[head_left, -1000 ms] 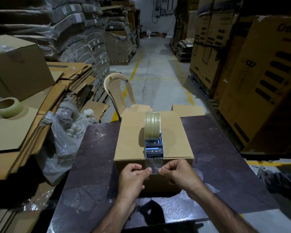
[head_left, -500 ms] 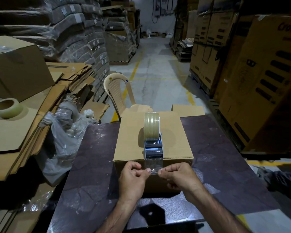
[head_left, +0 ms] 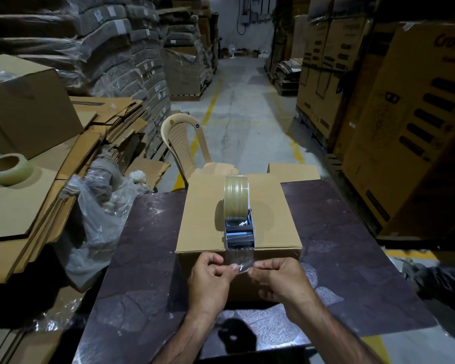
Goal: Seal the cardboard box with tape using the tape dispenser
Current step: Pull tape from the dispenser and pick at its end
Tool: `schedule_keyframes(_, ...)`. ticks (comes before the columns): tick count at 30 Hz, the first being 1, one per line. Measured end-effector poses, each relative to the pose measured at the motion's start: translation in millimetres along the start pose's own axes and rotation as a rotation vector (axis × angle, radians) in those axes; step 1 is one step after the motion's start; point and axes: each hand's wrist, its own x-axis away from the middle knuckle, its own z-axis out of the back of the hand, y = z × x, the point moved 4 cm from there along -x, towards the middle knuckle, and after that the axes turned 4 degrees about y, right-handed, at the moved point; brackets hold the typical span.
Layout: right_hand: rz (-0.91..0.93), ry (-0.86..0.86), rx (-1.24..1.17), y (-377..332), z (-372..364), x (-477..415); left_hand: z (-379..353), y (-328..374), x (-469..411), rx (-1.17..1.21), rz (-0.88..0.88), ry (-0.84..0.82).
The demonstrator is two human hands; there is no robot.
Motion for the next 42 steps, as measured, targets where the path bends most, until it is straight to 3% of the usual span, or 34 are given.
schedule_keyframes(24, 0.161, 0.158, -0.03, 10.9, -10.3, -15.0, 6.3, 11.6, 2.7, -0.043, -0.038, -0.042)
schedule_keyframes(42, 0.268, 0.172, -0.029, 22.0, -10.8, -13.9, 7.6, 19.8, 6.7, -0.093, -0.084, 0.004)
